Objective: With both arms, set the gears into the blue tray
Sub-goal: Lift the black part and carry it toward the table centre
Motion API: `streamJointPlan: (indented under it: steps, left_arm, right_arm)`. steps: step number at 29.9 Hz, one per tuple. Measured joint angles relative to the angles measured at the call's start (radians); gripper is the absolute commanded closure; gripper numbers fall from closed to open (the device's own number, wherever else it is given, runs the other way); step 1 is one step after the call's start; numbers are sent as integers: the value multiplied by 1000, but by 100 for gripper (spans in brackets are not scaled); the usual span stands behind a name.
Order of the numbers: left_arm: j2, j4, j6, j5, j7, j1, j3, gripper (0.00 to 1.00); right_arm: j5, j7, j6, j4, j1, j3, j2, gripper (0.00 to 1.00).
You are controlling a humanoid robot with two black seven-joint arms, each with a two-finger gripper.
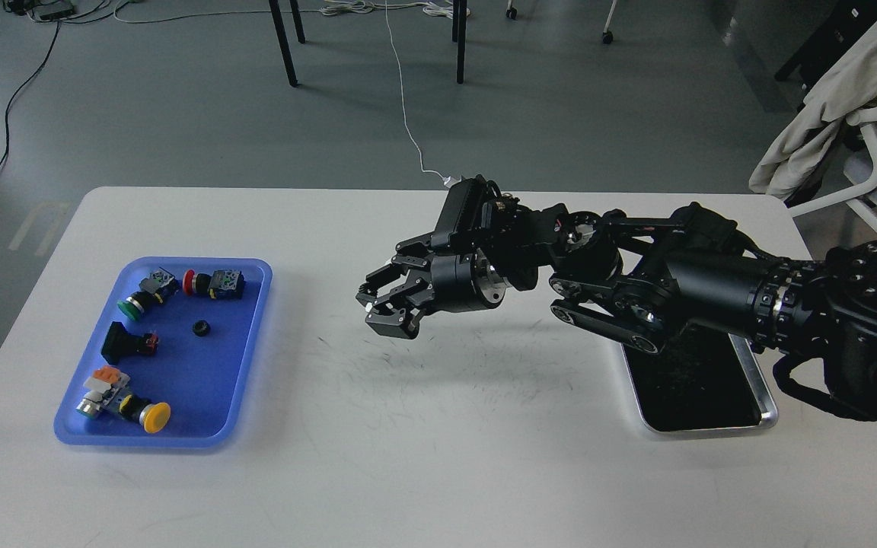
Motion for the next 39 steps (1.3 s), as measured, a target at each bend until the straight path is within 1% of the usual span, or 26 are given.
streamJointPlan:
  steps: [4,9,13,21,26,34,39]
  left_arm:
    - [19,-6,-9,0,0,0,0,2]
    - [40,-7,-22,0,0,0,0,2]
    - [52,-10,-25,0,0,0,1,2]
    - [68,-35,-24,0,0,0,2,2]
    - [81,-48,-23,0,0,0,2,2]
    - [103,-54,-27,-4,0,0,2,2]
    - [130,-54,-51,-6,0,0,2,2]
  right_arm:
    - [-2,0,-58,-62,-29,0,2,99]
    - [-2,0,-98,-127,-73,0,2,99]
    - [-3,0,-115,-144,-98,3,2,99]
    - [-4,0,-123,-88,-101,4,2,99]
    - [-15,0,-126,-23,-110,-14,2,99]
    - [-22,0,-124,12,-126,-36,2,99]
    - [-33,0,-123,15,-142,-81,2,99]
